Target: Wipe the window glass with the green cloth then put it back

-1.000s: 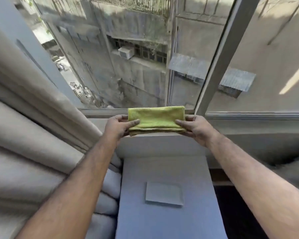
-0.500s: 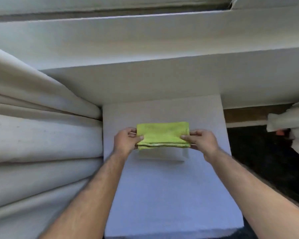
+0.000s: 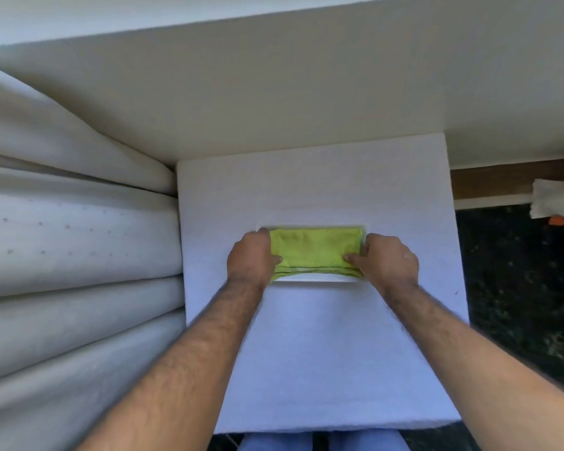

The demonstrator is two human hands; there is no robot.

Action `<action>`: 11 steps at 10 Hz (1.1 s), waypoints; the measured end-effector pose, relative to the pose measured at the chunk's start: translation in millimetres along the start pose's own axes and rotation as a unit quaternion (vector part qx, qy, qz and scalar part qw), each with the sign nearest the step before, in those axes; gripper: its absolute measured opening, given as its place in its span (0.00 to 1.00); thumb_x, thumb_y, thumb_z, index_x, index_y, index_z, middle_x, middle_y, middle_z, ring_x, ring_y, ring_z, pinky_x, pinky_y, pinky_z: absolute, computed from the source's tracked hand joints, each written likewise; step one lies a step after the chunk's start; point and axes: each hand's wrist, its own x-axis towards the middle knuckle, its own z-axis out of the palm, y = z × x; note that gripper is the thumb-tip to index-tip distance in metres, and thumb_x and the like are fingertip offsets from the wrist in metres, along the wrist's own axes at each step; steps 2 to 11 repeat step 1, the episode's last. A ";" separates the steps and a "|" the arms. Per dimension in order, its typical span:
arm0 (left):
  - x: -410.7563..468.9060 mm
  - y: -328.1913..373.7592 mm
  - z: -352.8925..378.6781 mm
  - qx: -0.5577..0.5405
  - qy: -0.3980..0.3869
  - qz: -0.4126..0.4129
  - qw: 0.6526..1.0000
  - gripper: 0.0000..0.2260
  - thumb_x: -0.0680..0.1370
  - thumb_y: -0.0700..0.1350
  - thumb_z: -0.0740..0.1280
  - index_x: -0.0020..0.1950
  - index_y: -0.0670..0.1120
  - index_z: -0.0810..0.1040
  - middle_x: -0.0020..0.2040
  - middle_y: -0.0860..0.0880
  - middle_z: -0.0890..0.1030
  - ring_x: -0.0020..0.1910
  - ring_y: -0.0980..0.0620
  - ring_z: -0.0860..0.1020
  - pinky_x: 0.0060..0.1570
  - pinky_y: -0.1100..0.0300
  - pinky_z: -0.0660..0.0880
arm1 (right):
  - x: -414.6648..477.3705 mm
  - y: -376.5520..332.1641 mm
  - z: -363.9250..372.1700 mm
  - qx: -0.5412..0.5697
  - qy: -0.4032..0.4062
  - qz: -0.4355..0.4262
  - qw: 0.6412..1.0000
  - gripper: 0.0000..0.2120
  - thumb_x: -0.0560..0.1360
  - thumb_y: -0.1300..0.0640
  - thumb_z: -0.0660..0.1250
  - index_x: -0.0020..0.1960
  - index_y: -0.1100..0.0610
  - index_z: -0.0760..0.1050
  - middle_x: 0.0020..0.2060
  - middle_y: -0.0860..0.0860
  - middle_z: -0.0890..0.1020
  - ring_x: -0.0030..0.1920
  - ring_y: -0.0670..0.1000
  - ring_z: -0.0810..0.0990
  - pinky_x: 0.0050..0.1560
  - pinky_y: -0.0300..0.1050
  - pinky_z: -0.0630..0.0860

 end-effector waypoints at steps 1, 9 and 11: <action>-9.9 0.6 -16.4 0.065 0.043 0.028 0.997 0.28 0.75 0.61 0.74 0.64 0.44 0.71 0.59 0.44 0.79 0.58 0.40 0.80 0.47 0.50 0.75 | -9.5 -5.8 -17.3 -0.058 0.071 -0.089 0.992 0.23 0.77 0.38 0.72 0.59 0.56 0.75 0.55 0.54 0.83 0.58 0.59 0.81 0.47 0.51 0.76; -9.9 0.6 -16.4 0.065 0.043 0.028 0.997 0.28 0.75 0.61 0.74 0.64 0.44 0.71 0.59 0.44 0.79 0.58 0.40 0.80 0.47 0.50 0.75 | -9.5 -5.8 -17.3 -0.058 0.071 -0.089 0.992 0.23 0.77 0.38 0.72 0.59 0.56 0.75 0.55 0.54 0.83 0.58 0.59 0.81 0.47 0.51 0.76; -9.9 0.6 -16.4 0.065 0.043 0.028 0.997 0.28 0.75 0.61 0.74 0.64 0.44 0.71 0.59 0.44 0.79 0.58 0.40 0.80 0.47 0.50 0.75 | -9.5 -5.8 -17.3 -0.058 0.071 -0.089 0.992 0.23 0.77 0.38 0.72 0.59 0.56 0.75 0.55 0.54 0.83 0.58 0.59 0.81 0.47 0.51 0.76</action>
